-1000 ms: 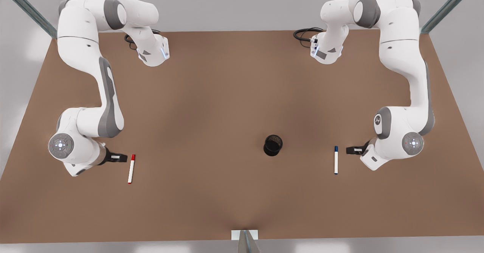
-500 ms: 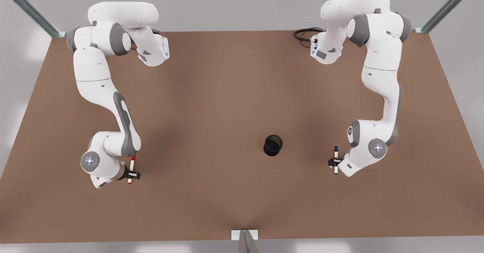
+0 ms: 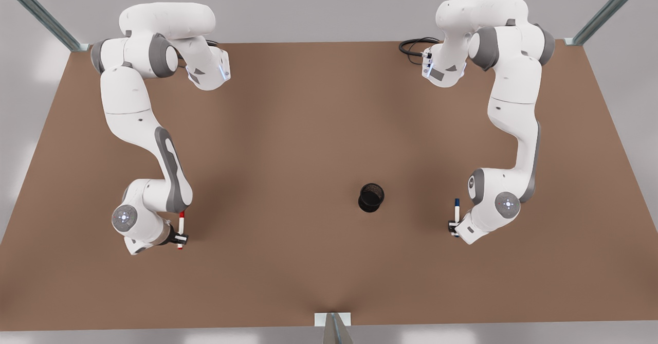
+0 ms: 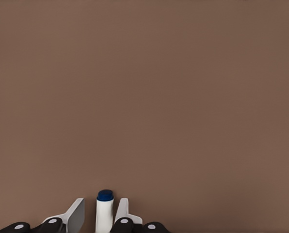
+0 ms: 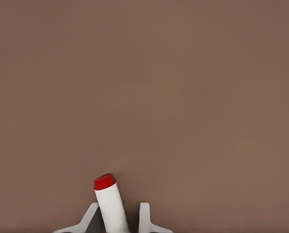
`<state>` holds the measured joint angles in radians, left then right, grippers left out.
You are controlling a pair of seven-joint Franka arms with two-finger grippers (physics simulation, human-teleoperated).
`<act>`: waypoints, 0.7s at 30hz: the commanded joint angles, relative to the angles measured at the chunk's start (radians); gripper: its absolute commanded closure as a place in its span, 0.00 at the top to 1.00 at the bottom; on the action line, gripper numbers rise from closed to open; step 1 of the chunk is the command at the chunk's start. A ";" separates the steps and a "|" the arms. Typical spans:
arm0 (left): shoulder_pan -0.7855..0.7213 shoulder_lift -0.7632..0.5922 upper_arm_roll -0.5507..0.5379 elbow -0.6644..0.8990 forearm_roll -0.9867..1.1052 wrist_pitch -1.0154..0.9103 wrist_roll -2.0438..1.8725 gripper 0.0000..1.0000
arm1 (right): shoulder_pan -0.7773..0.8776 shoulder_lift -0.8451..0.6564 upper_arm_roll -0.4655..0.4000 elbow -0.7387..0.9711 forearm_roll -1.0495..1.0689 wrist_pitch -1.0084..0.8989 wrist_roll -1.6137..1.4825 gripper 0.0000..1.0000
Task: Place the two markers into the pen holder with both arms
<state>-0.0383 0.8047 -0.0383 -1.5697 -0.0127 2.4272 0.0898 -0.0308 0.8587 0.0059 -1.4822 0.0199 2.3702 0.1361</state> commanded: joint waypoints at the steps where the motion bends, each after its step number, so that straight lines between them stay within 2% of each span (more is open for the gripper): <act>1: 0.000 0.001 0.000 0.000 0.000 0.004 0.024 0.48 | 0.000 -0.001 0.000 -0.001 0.000 0.004 -0.006 0.33; 2: 0.000 0.002 0.000 0.000 0.000 0.004 0.024 0.48 | 0.000 -0.001 0.000 -0.001 0.000 0.004 -0.006 0.27; 4: 0.000 0.007 0.000 0.000 0.000 0.004 0.024 0.46 | 0.000 -0.001 0.000 -0.001 0.000 0.006 -0.006 0.21; 6: 0.000 0.008 0.000 0.000 0.000 0.004 0.024 0.44 | 0.002 -0.003 0.000 0.000 0.000 0.006 -0.007 0.21; 8: 0.000 0.008 0.000 0.000 0.000 0.004 0.024 0.37 | 0.011 -0.017 0.000 0.000 0.000 0.001 -0.006 0.21; 10: -0.002 0.008 0.000 0.000 0.000 0.004 0.021 0.30 | 0.023 -0.095 0.009 0.007 -0.001 -0.034 -0.003 0.21; 14: -0.006 0.008 0.000 0.000 -0.003 0.004 0.015 0.21 | 0.034 -0.198 0.143 0.007 -0.003 -0.034 0.000 0.21; 18: -0.008 -0.015 -0.006 0.039 -0.030 -0.040 -0.002 0.21 | 0.153 -0.210 0.148 0.059 -0.005 -0.025 0.053 0.21; 21: -0.015 -0.071 -0.008 0.082 -0.029 -0.174 0.001 0.21 | 0.210 -0.208 0.146 0.089 -0.017 -0.025 0.148 0.21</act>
<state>-0.0514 0.7412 -0.0455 -1.4931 -0.0215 2.3567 0.0741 0.1680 0.6519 0.1521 -1.4002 0.0258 2.3508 0.1250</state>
